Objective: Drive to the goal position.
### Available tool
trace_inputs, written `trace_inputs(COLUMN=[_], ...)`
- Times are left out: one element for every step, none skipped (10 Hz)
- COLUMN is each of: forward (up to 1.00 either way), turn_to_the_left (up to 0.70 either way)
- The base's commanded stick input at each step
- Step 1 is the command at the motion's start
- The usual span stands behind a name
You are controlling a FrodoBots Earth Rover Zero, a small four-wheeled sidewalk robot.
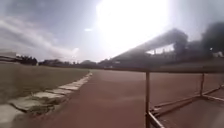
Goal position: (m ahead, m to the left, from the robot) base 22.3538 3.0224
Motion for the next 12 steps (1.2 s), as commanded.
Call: trace_inputs(forward=[0.7, 0.7, 0.7, 0.7, 0.7, 0.7, 0.7, 0.7, 0.7, 0.7, 0.7, 0.7], turn_to_the_left=[0.0, 0.0, 0.0, 0.0, 0.0, 0.0, 0.0, 0.0, 0.0, 0.0, 0.0, 0.0])
